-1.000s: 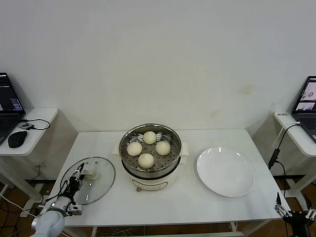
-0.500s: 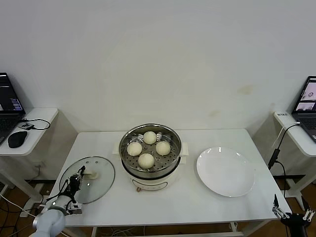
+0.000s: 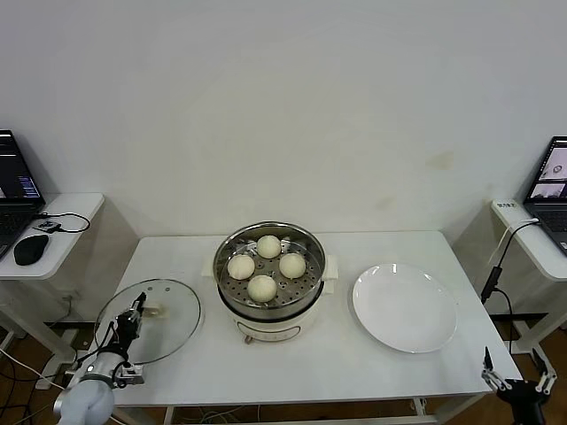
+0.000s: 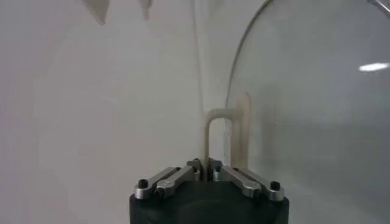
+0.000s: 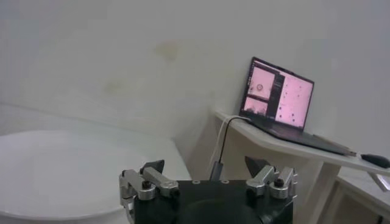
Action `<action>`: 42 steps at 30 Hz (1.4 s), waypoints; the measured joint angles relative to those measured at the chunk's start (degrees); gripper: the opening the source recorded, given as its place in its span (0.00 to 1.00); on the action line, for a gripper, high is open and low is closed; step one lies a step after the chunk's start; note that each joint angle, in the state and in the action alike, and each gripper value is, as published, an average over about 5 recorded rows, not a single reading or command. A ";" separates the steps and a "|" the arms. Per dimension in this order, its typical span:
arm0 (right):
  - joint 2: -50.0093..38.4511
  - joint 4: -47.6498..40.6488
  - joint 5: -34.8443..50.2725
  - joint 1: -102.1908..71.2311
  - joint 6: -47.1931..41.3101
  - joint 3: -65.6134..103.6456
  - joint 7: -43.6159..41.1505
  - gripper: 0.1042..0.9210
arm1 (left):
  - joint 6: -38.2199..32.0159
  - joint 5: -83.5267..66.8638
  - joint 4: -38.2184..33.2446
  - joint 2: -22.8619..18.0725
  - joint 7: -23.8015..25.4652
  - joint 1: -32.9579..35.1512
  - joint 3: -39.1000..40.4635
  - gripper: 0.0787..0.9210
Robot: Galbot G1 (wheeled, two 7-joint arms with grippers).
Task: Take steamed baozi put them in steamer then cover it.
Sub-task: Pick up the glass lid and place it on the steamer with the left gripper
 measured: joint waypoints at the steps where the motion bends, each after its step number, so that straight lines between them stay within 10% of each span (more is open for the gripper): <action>1: -0.09 0.01 -0.12 0.03 0.09 -0.19 0.02 0.88 | 0.33 -0.16 -0.93 0.01 0.03 0.50 -0.40 0.08; 25: -2.37 0.72 -3.68 0.98 1.47 -7.43 0.68 0.88 | 15.09 -13.95 -33.91 3.82 10.85 14.50 -7.87 0.08; 42: -0.20 -1.33 -10.51 1.77 3.78 -12.54 2.41 0.88 | 30.68 -12.01 -39.24 4.30 14.85 2.29 11.86 0.08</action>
